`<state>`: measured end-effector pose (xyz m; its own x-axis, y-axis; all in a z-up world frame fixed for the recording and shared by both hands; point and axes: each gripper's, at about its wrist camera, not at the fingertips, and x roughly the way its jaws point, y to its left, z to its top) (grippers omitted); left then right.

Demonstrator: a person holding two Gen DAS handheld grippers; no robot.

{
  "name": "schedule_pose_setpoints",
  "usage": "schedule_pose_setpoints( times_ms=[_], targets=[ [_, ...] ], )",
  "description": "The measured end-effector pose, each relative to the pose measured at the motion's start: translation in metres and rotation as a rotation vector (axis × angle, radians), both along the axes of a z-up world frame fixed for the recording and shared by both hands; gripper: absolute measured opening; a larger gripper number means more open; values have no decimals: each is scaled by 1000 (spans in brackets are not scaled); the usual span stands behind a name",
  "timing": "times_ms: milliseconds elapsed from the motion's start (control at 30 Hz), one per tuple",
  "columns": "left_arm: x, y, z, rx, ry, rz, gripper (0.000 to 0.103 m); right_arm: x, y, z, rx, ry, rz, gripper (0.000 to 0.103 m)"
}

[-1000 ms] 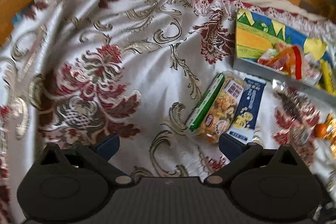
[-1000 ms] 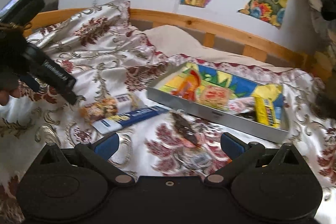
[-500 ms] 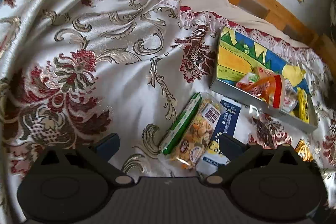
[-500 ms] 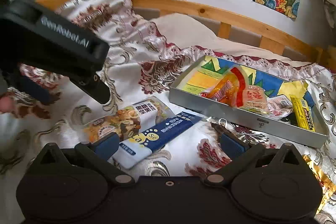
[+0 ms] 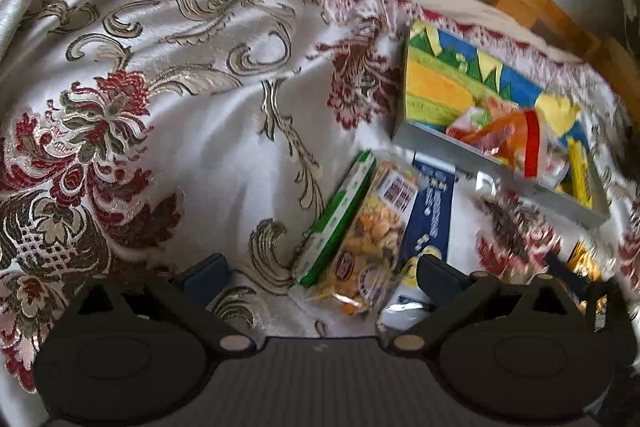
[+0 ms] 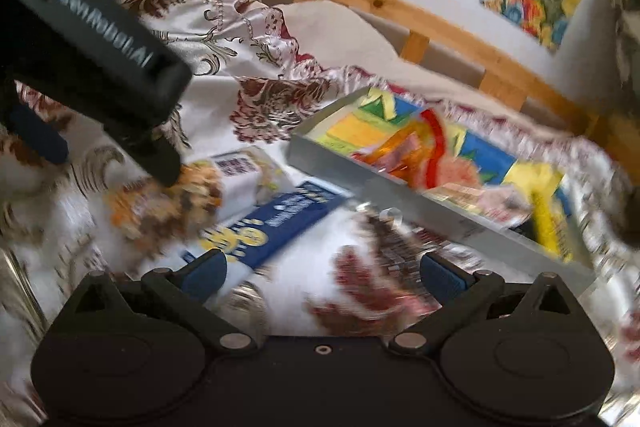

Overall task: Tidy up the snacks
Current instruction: 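Reach left tool to nut bar bag while right tool reaches blue milk-stick packet, then close left tool on nut bar bag while right tool lowers toward blue packet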

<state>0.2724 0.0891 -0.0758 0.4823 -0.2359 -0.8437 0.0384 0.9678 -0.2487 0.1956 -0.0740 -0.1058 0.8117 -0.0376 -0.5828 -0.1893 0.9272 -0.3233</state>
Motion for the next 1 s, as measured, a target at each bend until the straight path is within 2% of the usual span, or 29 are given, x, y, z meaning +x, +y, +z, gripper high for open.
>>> schedule_pose_setpoints(
  times_ms=[67,167,233,333,400,500,600,767,833,1000],
  targets=[
    [-1,-4,0,39,-11,-19,102,-6,-9,3,-9,-30,11,102],
    [-3,-12,3,95,-44,-57,102,-13,-17,9,112,-44,30,102],
    [-3,-14,4,116,-54,-67,102,-14,-9,9,158,-42,67,102],
    [-2,-14,3,119,-56,-58,102,-16,14,3,105,-43,120,102],
    [-1,-14,2,114,-62,-46,102,-10,25,-2,80,-22,89,102],
    [0,-19,0,114,-78,-54,101,-1,27,-6,115,16,41,102],
    [-1,-27,-1,134,-101,-93,99,0,21,-5,73,-14,-44,102],
    [-3,-40,-5,154,-111,-176,81,-14,-2,1,84,-34,-195,102],
    [-3,-44,-7,158,-113,-202,77,-17,-4,0,120,-38,-170,102],
    [-3,-47,-8,186,-129,-232,60,-22,13,-4,89,-50,-65,102]
  ],
)
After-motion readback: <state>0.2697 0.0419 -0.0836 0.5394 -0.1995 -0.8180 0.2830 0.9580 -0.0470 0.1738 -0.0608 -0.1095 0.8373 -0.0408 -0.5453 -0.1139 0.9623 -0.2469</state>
